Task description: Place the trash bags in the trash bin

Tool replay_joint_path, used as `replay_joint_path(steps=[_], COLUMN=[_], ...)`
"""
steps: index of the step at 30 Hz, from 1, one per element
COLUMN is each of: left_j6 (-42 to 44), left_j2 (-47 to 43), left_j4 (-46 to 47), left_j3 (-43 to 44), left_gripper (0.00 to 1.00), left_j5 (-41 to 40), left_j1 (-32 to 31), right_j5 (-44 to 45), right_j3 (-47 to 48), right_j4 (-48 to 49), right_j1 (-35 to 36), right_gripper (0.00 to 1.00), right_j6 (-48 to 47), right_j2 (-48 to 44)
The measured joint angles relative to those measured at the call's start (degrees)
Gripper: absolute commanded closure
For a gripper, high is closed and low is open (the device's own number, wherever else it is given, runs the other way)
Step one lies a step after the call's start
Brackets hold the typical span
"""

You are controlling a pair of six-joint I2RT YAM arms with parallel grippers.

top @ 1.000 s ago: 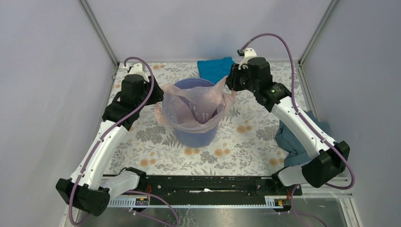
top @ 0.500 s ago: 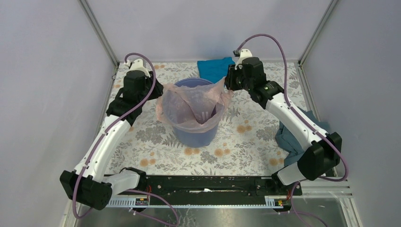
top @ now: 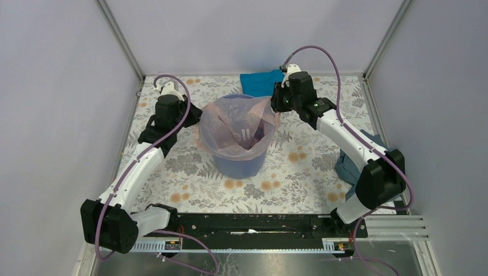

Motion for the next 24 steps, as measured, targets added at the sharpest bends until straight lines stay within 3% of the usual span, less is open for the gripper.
replay_joint_path(steps=[5, 11, 16, 24], left_j6=[-2.86, -2.97, -3.21, -8.09], left_j2=[-2.58, -3.39, -6.54, -9.07], left_j4=[4.92, -0.57, -1.64, 2.73], left_j3=[-4.83, -9.29, -10.95, -21.31], left_gripper=[0.79, 0.80, 0.84, 0.94], left_j5=[2.71, 6.25, 6.49, 9.09], left_j1=[0.35, -0.31, -0.28, -0.28], right_j5=[-0.04, -0.17, -1.14, -5.90], right_j3=[-0.92, -11.08, -13.55, -13.20], right_j4=[1.42, 4.52, 3.45, 6.69], right_j1=[-0.02, -0.92, -1.75, -1.79], right_gripper=[0.64, 0.64, 0.64, 0.51], right_j6=[0.00, 1.22, 2.43, 5.53], right_j2=[-0.02, -0.15, -0.31, -4.46])
